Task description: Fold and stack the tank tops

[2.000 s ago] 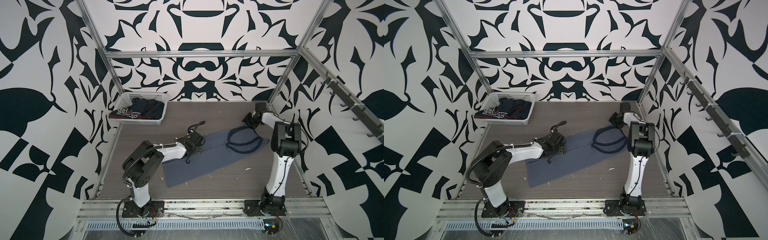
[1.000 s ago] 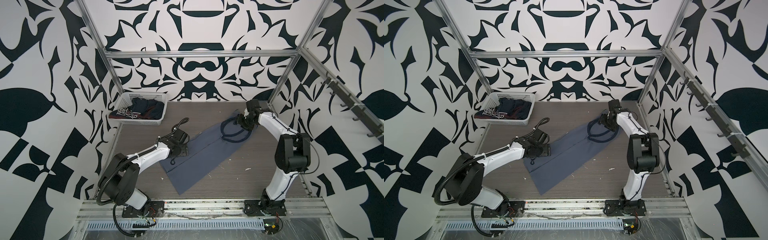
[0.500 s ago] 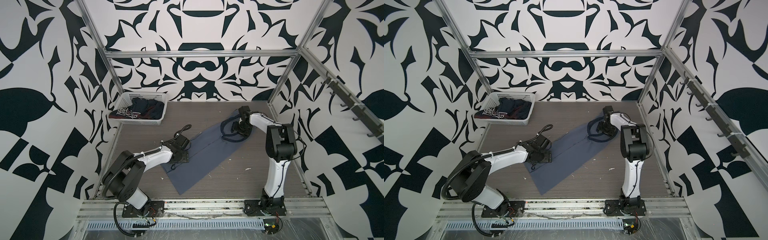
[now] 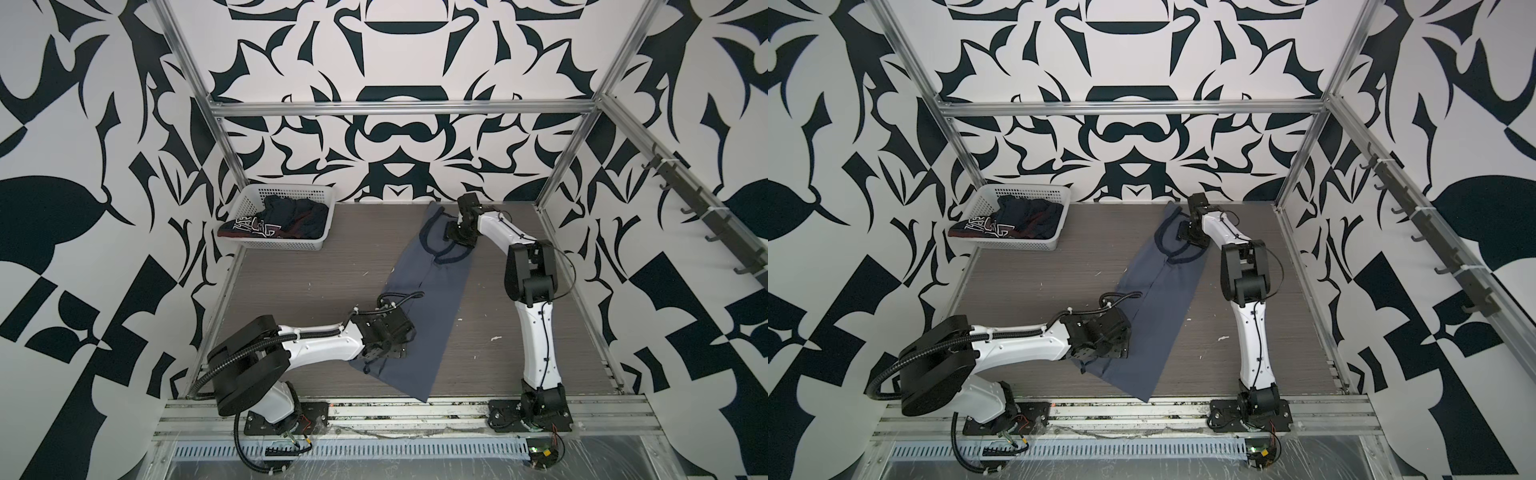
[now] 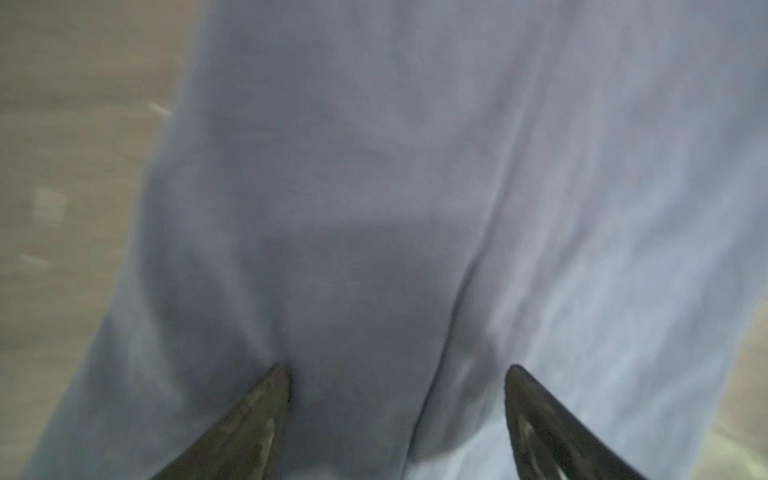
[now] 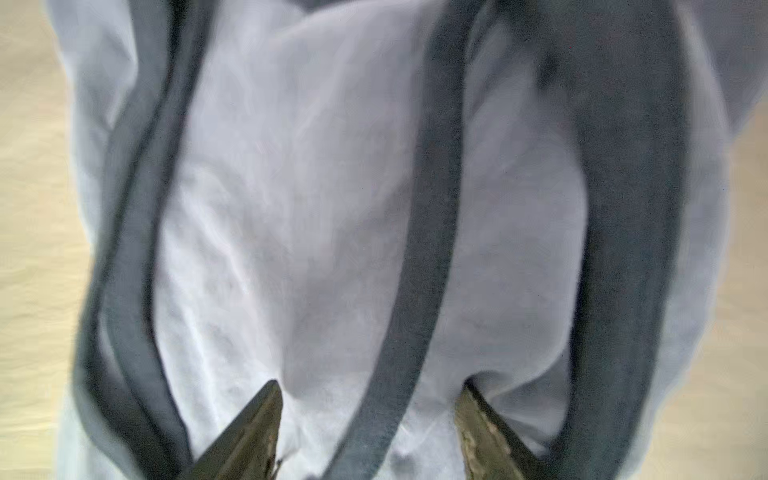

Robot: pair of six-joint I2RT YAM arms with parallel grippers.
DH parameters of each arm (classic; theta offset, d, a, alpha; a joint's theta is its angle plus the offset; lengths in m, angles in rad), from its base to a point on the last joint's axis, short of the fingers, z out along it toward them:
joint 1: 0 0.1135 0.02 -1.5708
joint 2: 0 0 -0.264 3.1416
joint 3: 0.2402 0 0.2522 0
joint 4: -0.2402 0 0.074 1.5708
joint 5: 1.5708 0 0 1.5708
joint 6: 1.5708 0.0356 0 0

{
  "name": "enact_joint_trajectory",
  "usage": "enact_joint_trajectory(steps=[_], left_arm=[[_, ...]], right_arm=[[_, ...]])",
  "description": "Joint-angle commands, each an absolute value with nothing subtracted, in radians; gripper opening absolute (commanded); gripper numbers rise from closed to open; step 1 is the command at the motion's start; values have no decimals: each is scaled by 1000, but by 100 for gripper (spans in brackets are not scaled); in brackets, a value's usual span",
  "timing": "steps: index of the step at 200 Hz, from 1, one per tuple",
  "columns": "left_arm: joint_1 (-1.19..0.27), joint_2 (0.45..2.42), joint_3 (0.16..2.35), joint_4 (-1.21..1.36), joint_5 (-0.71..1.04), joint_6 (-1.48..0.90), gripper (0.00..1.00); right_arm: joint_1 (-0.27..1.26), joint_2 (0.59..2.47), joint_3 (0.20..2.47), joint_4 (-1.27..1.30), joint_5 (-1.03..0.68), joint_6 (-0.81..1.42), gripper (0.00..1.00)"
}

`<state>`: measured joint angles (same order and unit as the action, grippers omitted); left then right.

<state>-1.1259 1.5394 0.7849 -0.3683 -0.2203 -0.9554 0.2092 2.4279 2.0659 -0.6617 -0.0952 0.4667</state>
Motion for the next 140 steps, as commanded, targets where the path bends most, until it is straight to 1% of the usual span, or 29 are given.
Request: enact_joint_trajectory(steps=[1,61,82,83,86,95,118,134,140], left_arm=[[-1178,1597,834,-392,-133,-1036,84],[-1205,1637,961,-344,-109,-983,84],[-1206,1584,965,-360,-143,-976,84],[-1205,1579,964,-362,-145,-977,86],[-1205,1568,962,-367,-154,-977,88],[-1205,1526,949,-388,-182,-982,89],[-1198,1409,909,-489,-270,-1016,90],[-1184,1315,863,-562,-314,-1053,90],[-1178,1284,840,-581,-324,-1073,90]], right_arm=[[259,2514,2148,-714,-170,472,70],[325,2604,2443,-788,-237,512,70],[325,2589,2545,-848,-238,506,71],[325,2588,2548,-851,-237,505,72],[325,2580,2556,-861,-234,502,72],[324,2553,2570,-883,-226,490,72],[319,2441,2507,-937,-207,462,73],[318,2278,2321,-905,-201,445,73],[318,2209,2217,-874,-195,453,73]])
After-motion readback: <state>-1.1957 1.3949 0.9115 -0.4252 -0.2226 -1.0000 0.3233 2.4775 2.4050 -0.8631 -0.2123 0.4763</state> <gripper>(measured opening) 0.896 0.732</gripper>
